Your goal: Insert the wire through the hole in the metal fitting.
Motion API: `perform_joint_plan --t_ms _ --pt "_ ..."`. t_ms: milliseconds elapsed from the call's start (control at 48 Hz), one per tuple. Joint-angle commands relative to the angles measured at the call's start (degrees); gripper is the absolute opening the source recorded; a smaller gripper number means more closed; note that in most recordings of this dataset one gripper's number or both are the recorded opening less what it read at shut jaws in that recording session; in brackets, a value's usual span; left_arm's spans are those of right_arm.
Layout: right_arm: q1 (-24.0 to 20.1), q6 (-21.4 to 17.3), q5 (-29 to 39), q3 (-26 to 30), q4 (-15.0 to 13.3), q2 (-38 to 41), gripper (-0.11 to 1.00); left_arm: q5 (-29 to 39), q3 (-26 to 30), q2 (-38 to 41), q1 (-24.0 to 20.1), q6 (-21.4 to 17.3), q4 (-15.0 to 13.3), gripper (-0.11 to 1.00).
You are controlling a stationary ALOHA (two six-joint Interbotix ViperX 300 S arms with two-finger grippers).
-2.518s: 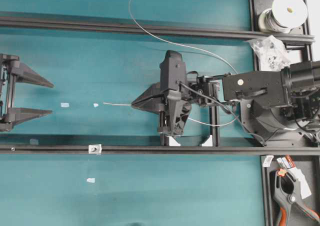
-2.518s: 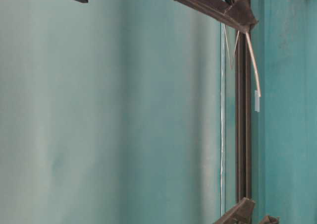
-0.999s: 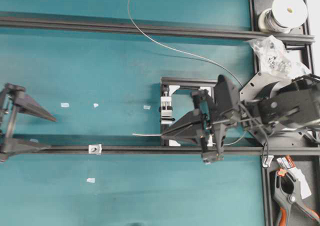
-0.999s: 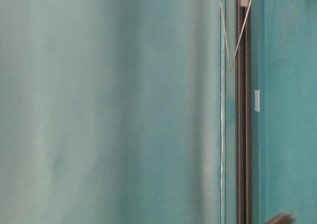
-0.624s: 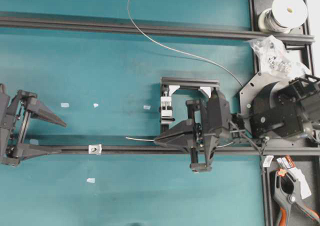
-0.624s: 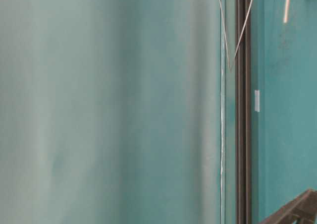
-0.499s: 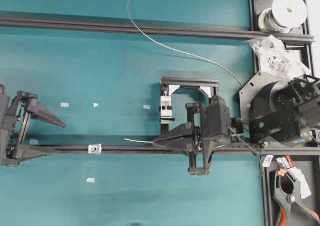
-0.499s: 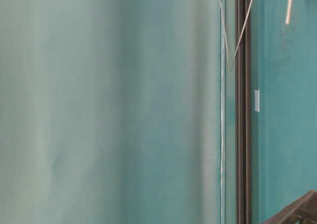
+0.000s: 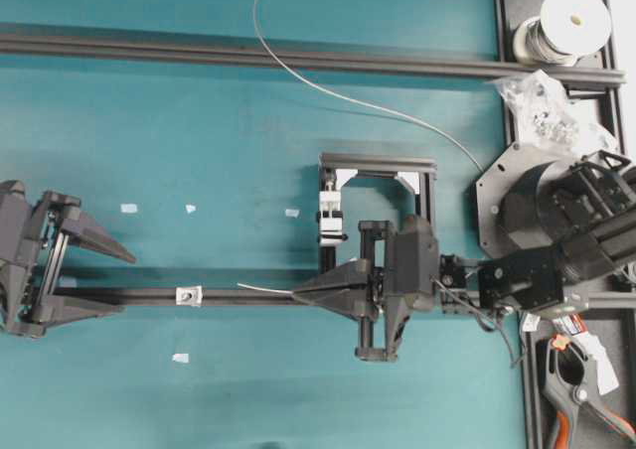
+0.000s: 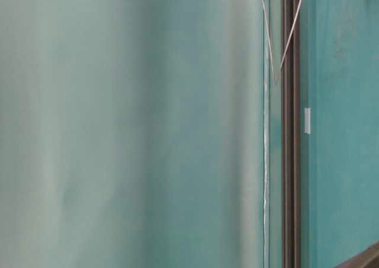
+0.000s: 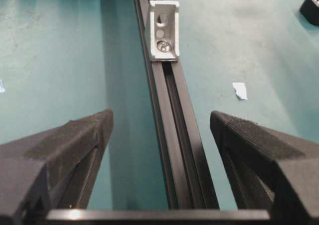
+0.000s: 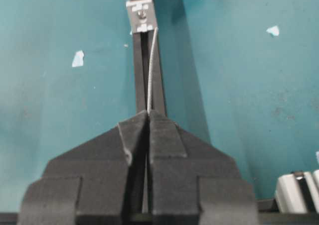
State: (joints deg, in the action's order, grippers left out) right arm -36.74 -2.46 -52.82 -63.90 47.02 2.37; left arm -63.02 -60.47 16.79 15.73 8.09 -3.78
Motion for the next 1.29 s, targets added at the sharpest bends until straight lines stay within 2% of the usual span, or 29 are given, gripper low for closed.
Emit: perform_joint_plan --t_ms 0,250,1270 --pt "-1.8 0.1 -2.0 0.7 1.7 0.1 0.0 -0.6 0.4 -0.8 0.4 0.1 -0.2 0.85" --pt "-3.8 0.1 -2.2 2.0 2.7 2.5 0.0 -0.6 0.5 -0.9 0.4 0.1 -0.2 0.85" --pt "-3.8 0.1 -1.3 2.4 2.8 3.5 0.0 -0.6 1.1 -0.9 1.2 0.1 -0.2 0.85"
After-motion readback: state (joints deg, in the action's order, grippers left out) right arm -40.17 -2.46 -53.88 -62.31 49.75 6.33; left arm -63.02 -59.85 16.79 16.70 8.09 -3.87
